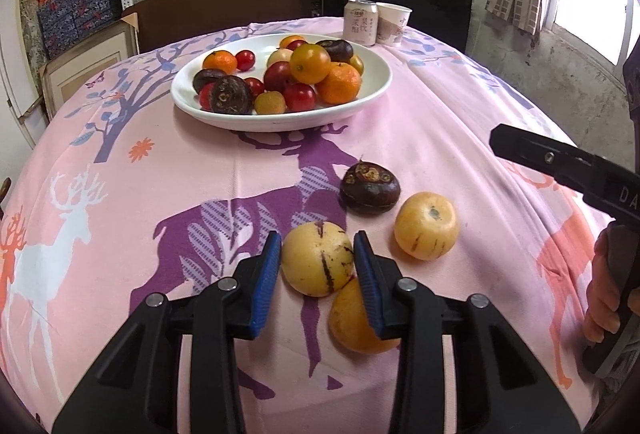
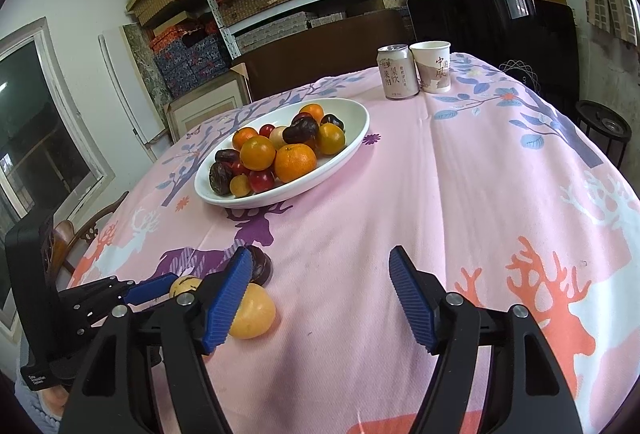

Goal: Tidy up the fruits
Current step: 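Grasp a striped pepino with the left tool while the right tool grasps a pale pepino, then lower the pepino onto the plate with the left tool while the right tool releases its pepino there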

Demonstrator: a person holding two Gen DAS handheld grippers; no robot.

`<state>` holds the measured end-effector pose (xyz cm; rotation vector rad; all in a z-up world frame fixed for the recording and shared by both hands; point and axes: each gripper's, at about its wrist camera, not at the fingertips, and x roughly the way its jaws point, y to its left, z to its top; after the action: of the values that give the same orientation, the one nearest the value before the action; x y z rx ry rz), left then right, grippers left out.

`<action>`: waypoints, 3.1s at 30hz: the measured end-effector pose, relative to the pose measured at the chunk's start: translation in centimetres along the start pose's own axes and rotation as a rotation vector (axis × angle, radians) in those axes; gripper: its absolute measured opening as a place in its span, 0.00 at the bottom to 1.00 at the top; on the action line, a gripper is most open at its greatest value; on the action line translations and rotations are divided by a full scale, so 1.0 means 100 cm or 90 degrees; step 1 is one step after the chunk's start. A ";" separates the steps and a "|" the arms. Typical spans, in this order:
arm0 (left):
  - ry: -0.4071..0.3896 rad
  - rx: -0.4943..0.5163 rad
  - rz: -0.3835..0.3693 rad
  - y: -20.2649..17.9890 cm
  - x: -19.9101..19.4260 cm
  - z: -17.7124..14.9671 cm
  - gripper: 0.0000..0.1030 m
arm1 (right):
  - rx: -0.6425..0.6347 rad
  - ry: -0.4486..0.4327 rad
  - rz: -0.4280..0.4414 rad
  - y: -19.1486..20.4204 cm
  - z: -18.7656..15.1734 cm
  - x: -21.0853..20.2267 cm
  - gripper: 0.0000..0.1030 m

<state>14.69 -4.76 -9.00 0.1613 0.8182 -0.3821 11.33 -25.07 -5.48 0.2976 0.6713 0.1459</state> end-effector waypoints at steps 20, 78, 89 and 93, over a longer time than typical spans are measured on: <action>-0.017 -0.069 0.074 0.037 -0.004 0.005 0.36 | -0.135 0.107 0.044 0.050 -0.027 0.020 0.70; -0.077 -0.157 0.073 0.085 0.022 0.121 0.37 | -0.063 -0.009 0.027 0.046 0.104 0.041 0.42; -0.042 -0.156 0.051 0.091 0.106 0.176 0.38 | -0.055 0.027 -0.019 0.029 0.137 0.130 0.43; -0.036 -0.129 0.072 0.086 0.112 0.171 0.57 | -0.033 0.022 -0.013 0.019 0.138 0.133 0.57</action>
<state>36.68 -4.72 -5.77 0.0074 0.7825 -0.1953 30.25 -23.29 -2.49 0.2384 0.7029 0.1494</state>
